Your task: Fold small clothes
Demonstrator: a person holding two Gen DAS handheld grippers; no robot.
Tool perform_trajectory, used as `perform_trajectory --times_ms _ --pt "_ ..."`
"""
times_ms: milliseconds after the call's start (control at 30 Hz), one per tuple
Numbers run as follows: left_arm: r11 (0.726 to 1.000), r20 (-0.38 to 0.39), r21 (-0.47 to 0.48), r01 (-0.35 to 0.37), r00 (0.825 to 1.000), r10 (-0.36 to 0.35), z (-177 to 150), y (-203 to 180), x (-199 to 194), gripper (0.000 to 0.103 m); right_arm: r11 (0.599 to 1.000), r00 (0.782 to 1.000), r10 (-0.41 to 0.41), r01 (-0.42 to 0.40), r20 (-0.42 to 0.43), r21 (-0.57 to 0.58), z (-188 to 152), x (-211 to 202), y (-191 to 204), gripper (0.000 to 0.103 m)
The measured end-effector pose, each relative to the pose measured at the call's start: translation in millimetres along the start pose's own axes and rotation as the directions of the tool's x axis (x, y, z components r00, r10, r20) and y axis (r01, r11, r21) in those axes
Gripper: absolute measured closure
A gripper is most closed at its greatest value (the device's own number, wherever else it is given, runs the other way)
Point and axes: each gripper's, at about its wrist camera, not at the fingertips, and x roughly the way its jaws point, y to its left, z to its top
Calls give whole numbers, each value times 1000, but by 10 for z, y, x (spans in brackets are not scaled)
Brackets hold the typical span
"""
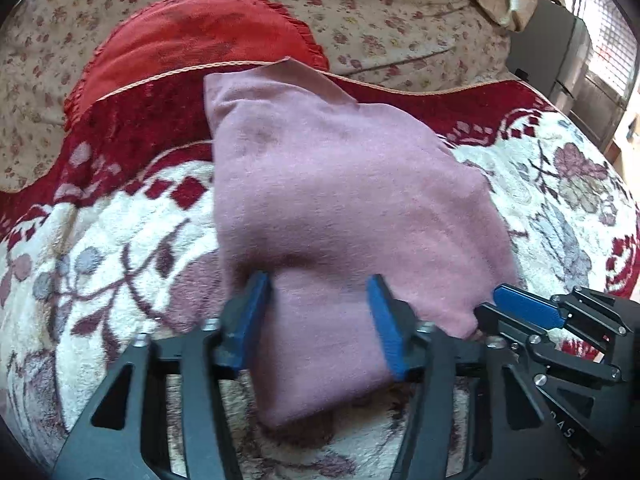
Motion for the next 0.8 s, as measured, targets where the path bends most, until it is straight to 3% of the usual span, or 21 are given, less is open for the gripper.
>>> perform_trajectory --times_ms 33,133,200,333,533,667,800 --pt "1000 -3 8 12 1000 -12 0 -24 6 27 1000 1000 -1 1 -2 3 -1 -11 9 83" --pt "1000 -30 11 20 999 -20 25 -112 49 16 1000 1000 1 -1 -7 5 0 -14 20 83" --pt "998 -55 -3 61 997 -61 65 -116 78 0 1000 1000 2 -2 -4 0 -7 -14 22 83" --pt "989 -54 -64 134 989 -138 148 -2 38 1 1000 1000 1 -1 0 -24 -28 -42 40 83" --pt "998 27 -60 3 1000 -2 61 119 -429 1 1000 998 -6 6 57 -2 -82 -323 51 83" --pt "995 -38 -99 -6 999 2 -212 177 -506 1 997 989 -71 69 129 15 -266 -588 141 82" --pt "997 -48 -49 -57 997 55 -378 66 -566 1 987 973 -162 158 166 39 -426 -703 216 81"
